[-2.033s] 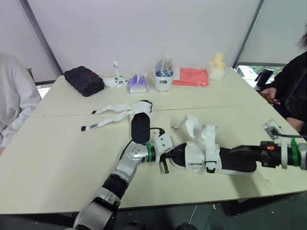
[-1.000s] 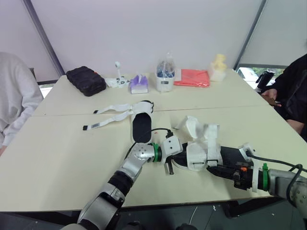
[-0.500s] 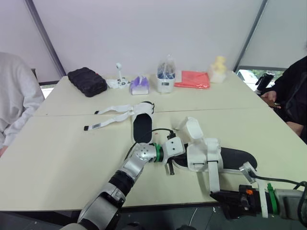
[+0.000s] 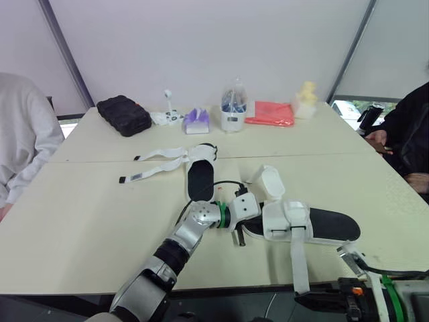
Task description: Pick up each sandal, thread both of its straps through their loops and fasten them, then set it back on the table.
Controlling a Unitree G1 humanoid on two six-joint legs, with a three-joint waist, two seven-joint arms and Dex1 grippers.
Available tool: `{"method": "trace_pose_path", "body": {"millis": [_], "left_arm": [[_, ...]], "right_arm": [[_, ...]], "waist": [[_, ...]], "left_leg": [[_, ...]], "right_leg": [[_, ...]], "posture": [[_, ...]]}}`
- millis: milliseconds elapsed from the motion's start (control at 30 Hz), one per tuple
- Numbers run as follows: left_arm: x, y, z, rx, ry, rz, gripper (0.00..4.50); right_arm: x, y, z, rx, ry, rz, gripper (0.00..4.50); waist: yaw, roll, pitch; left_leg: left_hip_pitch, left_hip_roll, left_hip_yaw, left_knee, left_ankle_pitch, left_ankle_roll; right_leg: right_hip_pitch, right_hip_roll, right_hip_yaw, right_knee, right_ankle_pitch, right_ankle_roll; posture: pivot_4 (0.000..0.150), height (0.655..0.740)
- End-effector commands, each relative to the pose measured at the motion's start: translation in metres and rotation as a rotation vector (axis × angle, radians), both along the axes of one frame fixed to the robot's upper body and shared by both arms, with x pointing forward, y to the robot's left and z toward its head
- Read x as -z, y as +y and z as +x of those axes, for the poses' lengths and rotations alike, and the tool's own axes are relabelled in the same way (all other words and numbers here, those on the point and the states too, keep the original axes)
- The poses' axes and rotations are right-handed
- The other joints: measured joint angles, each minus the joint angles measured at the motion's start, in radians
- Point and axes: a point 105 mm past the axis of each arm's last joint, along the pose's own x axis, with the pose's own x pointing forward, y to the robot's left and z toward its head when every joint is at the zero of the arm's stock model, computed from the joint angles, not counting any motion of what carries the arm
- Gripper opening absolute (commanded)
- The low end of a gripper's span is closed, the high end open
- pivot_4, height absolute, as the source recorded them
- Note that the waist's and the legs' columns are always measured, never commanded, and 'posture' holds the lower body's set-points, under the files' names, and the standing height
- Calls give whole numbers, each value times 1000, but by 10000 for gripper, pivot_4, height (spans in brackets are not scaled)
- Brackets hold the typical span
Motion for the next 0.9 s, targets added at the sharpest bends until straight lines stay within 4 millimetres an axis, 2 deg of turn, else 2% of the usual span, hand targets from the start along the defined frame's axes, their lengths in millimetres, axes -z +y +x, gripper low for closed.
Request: {"method": "trace_pose_path", "body": {"millis": [33,67,167,267,333,433,500,767,900], "left_arm": [[45,13,-7,-16,95,165,0],[45,13,-7,-16,95,166,0],[45,11,-8,-8,94,167,0],[45,9,-8,-1,91,168,0],[44,9,-8,0,90,168,0],[44,9,-8,-2,87,168,0],[44,10,-7,-9,86,166,0],[44,12,-6,-31,86,160,0],[44,12,-6,-33,87,158,0]], "right_arm": [[-28,13,-5,-77,-71,45,543],[-33,14,-5,-81,-83,55,543],[-63,17,20,-47,-203,138,543],[-87,17,55,46,-303,230,543],[-95,15,72,112,-324,282,543],[-96,7,98,243,-325,334,543],[-91,1,109,301,-311,344,543],[-83,-17,127,426,-260,383,543],[-71,-20,138,469,-188,391,543]], "waist": [[-1,-1,-1],[-1,-2,-1],[-4,-2,-1],[-1,-3,-1],[2,-1,-2],[9,0,-5],[16,0,-5],[16,2,-6],[15,3,-7]], "left_leg": [[0,0,0,0,0,0],[0,0,0,0,0,0],[0,0,0,0,0,0],[0,0,0,0,0,0],[-1,0,0,0,0,0],[-4,0,-1,0,0,0],[-5,0,0,0,0,1],[-5,0,0,0,0,1],[-5,0,0,0,0,1]], "right_leg": [[0,0,0,0,0,0],[0,0,0,0,0,0],[0,0,0,-1,0,0],[0,-1,0,-2,0,0],[0,-1,0,-2,0,0],[-3,-1,0,-2,0,-1],[-4,-1,1,-2,1,-1],[-4,0,1,-2,1,-1],[-5,0,1,-2,1,-1]], "posture": [[1500,7400],[1500,7400],[1500,7400],[1500,7400],[1500,7400],[1500,7400],[1500,7400],[1500,7400],[1500,7400]]}}
